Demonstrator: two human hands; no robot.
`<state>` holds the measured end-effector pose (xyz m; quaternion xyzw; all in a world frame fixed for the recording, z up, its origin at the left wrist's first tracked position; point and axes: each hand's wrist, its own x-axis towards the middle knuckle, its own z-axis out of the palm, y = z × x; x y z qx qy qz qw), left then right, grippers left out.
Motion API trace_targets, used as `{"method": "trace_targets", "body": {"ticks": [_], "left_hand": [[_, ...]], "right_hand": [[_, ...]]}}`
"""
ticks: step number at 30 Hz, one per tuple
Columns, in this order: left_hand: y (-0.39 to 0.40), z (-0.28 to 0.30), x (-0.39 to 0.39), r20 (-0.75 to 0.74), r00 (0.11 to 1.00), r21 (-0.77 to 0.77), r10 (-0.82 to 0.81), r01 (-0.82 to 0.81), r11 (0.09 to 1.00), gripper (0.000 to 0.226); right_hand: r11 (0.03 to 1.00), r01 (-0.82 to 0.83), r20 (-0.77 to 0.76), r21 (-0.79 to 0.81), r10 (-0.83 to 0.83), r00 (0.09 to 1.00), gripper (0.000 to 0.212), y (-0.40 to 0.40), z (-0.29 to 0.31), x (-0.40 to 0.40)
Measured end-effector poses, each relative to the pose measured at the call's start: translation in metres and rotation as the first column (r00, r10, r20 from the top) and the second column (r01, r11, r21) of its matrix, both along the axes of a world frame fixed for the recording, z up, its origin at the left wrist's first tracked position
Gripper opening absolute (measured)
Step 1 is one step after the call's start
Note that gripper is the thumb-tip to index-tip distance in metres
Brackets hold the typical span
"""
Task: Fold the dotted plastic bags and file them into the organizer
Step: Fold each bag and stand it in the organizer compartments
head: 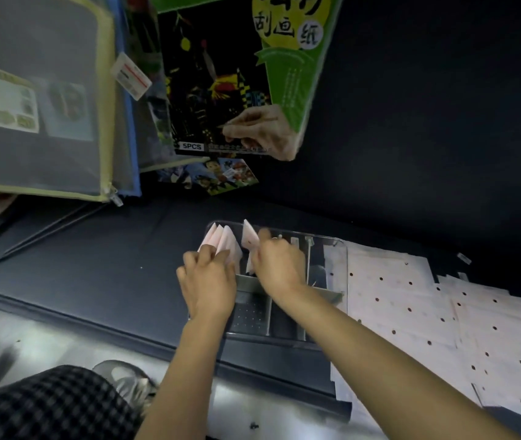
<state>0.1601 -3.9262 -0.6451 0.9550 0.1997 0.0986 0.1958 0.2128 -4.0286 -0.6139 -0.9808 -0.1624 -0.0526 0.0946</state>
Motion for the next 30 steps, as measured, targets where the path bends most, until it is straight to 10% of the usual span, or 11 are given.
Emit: {"method": "trace_targets", "body": {"ticks": [8, 15, 22, 27, 30], "left_hand": [[0.002, 0.002, 0.000, 0.236, 0.972, -0.217, 0.021, 0.031, 0.976, 0.019], [0.007, -0.008, -0.002, 0.064, 0.995, -0.066, 0.077, -0.073, 0.995, 0.026], [-0.025, -0.002, -0.012, 0.171, 0.985, 0.043, -0.004, -0.003, 0.999, 0.027], [-0.088, 0.006, -0.032, 0.428, 0.832, 0.056, -0.353, 0.365, 0.929, 0.017], [-0.142, 0.004, -0.059, 0.339, 0.648, 0.022, -0.682, 0.720, 0.694, 0.014]], "right_hand": [[0.989, -0.098, -0.367, 0.114, 0.133, 0.921, 0.039, 0.018, -0.022, -0.002], [0.923, -0.096, -0.175, 0.373, 0.171, 0.969, 0.039, -0.080, -0.008, -0.034], [0.982, 0.145, -0.311, 0.120, -0.102, 0.945, 0.046, -0.277, -0.024, -0.111], [0.992, 0.053, -0.451, -0.116, -0.100, 0.887, 0.069, -0.354, -0.053, -0.169], [0.990, 0.010, -0.417, -0.141, -0.068, 0.906, 0.061, -0.372, -0.067, -0.187]]}}
